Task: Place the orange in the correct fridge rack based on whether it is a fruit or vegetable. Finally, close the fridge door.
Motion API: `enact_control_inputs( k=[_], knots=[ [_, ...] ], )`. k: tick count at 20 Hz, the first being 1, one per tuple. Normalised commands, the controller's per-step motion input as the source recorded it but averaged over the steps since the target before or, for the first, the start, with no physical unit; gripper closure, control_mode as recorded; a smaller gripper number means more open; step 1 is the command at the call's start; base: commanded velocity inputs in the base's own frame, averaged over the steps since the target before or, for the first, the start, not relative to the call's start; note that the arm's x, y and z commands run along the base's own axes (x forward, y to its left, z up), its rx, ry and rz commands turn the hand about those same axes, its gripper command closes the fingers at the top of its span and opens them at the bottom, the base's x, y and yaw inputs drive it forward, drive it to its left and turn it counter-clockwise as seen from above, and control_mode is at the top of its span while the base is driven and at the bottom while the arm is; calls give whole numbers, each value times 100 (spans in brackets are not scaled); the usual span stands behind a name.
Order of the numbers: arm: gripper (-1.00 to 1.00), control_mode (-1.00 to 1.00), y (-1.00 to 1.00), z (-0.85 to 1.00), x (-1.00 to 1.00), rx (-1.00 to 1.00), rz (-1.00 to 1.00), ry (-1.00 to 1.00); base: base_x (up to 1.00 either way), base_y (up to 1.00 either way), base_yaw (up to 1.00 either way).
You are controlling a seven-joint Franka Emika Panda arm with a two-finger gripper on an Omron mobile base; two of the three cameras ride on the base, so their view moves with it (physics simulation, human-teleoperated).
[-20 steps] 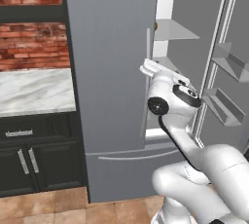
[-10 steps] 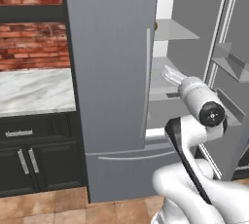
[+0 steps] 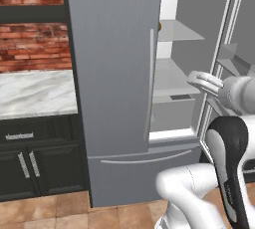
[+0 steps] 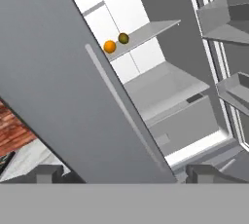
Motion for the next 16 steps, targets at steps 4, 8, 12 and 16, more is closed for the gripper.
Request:
enact_control_inputs(
  k=[4,8,12,16],
  knots=[
    [-100,-100,-41,-10,-100,0,0,16,0,0,0],
    [-100,-100,-76,-17,-100,0,0,12,0,0,0],
    [-100,-100,-100,-20,-78,0,0,1,0,0,0],
    [-100,-100,-100,-17,-40,0,0,0,0,0,0]
  ],
)
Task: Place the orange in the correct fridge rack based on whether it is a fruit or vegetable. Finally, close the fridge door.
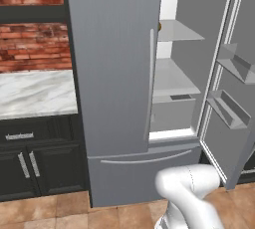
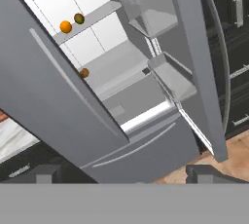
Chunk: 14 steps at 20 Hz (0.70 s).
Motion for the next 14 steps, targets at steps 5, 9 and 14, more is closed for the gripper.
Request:
enact_control_inputs(
  k=[5,9,14],
  knots=[
    [-100,-100,-100,-9,-9,0,1,0,0,0,0],
    [-100,-100,-100,0,-3,0,7,0,0,0,0],
    [-100,-100,-100,-13,15,-1,14,0,0,0,0]
  ],
)
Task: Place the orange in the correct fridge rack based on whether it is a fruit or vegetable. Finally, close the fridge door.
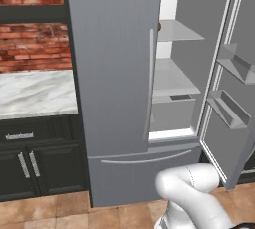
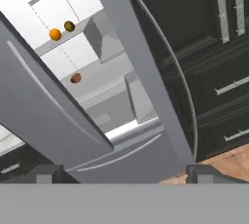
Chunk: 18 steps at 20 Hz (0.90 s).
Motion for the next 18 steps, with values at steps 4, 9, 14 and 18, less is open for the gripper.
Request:
enact_control_inputs(
  k=[4,9,14,18],
  knots=[
    [-100,-100,-78,-39,51,-6,8,0,0,0,0],
    [-100,-100,-64,-39,56,-3,2,0,0,0,0],
    [-100,-100,-45,-61,76,-6,0,4,0,0,0],
    [-100,-100,-49,-57,81,-4,0,6,0,0,0]
  ],
)
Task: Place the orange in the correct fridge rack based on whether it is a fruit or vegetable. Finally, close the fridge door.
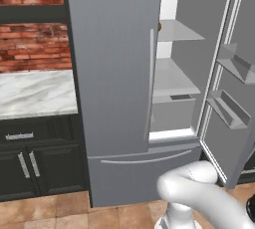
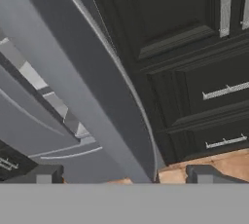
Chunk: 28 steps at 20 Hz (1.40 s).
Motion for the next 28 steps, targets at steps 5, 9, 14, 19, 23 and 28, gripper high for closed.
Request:
enact_control_inputs(
  k=[5,9,14,19,23,28],
  knots=[
    [-100,-100,-60,-12,66,0,0,0,0,0,0],
    [-100,-100,-34,-11,76,0,0,0,0,0,0],
    [-100,-100,-14,-18,95,-1,0,2,0,0,0],
    [-100,-100,-14,-11,94,0,0,4,0,0,0],
    [-100,-100,9,-1,81,0,2,1,0,0,0],
    [-100,-100,69,0,77,0,14,0,0,0,0]
  ],
)
